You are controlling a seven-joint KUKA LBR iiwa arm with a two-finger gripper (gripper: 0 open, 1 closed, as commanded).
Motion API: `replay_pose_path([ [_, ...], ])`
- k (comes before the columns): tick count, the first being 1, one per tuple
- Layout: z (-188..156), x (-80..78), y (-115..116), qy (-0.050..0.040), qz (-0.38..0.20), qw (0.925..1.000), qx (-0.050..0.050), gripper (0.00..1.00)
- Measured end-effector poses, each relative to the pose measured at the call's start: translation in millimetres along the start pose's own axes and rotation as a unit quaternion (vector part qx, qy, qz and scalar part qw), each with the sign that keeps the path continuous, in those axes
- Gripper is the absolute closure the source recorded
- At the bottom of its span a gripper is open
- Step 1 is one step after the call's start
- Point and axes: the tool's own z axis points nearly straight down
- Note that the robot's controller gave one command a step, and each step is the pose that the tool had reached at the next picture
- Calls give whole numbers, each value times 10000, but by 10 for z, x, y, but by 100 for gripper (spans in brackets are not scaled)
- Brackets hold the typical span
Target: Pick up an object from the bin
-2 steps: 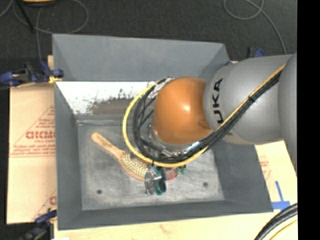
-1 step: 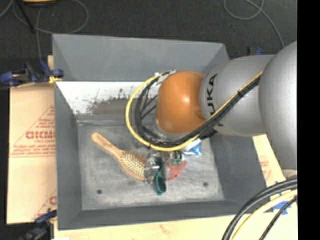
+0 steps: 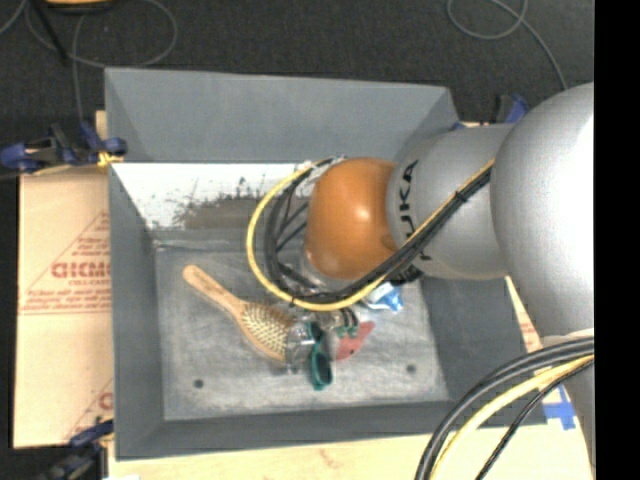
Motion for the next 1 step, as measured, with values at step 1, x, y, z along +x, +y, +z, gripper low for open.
replay_pose_path([
  [1,113,7,107,-52,379,9993,-16,100],
])
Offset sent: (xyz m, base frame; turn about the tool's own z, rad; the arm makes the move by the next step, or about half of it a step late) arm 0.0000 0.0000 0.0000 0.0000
